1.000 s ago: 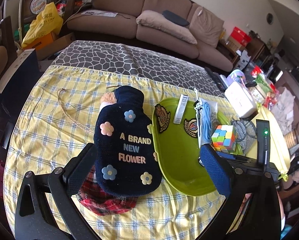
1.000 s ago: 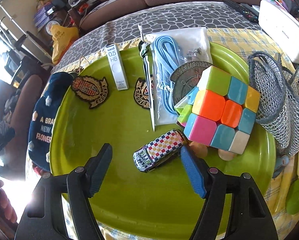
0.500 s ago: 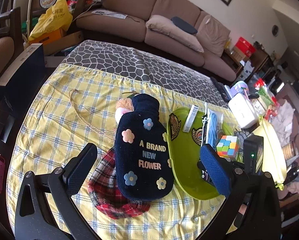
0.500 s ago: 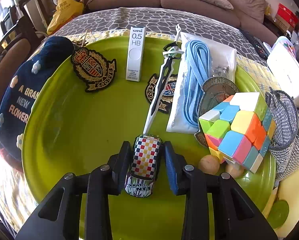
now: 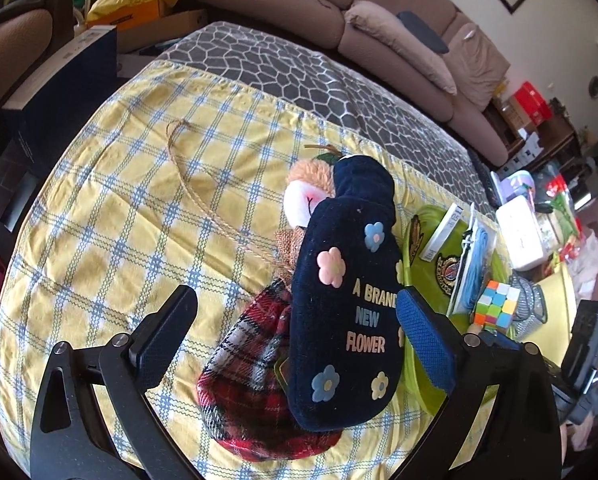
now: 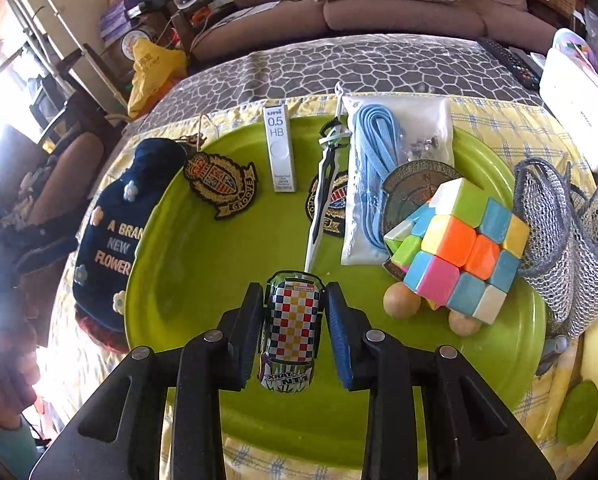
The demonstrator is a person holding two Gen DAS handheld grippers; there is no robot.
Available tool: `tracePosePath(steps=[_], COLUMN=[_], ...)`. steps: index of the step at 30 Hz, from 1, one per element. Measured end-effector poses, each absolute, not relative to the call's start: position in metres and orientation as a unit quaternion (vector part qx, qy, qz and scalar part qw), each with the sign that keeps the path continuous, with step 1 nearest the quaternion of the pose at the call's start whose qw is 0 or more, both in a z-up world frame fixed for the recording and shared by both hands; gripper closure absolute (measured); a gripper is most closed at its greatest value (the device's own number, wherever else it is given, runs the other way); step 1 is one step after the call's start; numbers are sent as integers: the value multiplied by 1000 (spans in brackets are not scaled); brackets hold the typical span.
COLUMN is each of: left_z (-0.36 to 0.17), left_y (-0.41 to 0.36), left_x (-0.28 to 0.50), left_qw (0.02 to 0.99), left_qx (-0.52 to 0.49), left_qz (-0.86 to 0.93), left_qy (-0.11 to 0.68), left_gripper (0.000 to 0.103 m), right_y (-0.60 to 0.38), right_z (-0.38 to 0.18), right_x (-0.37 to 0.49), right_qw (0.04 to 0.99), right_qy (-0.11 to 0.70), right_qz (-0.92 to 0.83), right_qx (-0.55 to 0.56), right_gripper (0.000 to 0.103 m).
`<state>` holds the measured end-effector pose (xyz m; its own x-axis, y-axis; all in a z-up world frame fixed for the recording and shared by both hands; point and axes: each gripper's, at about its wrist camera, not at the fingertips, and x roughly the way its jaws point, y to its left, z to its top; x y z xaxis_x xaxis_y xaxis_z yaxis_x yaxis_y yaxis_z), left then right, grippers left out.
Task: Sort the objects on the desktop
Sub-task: 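Grasp the checkered toy car on the green tray with the right tool and lift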
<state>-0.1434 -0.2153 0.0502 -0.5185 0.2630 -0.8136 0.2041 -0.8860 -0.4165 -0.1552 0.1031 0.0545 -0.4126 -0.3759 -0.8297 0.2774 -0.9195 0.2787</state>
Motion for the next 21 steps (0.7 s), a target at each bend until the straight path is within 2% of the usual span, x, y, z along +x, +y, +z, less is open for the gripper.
tracePosePath(steps=[4,11,21], left_z=[53,88,103], left_y=[-215,-194,-112], left_x=[-140,-135,-136], left_qw=[12,45,113], left_qx=[-484,-437,-438], left_qz=[841,870,881], left_qy=[-242,-224,-139], left_gripper=[5,5,5], right_y=[112,141,189], right_z=[65,94,122], right_x=[-154,-148,-139], right_qw=[195,191,166], right_qy=[-61,-88,-129], right_qz=[-843,-862,-883], right_qx=[497,462,419], right_gripper=[72,72,71])
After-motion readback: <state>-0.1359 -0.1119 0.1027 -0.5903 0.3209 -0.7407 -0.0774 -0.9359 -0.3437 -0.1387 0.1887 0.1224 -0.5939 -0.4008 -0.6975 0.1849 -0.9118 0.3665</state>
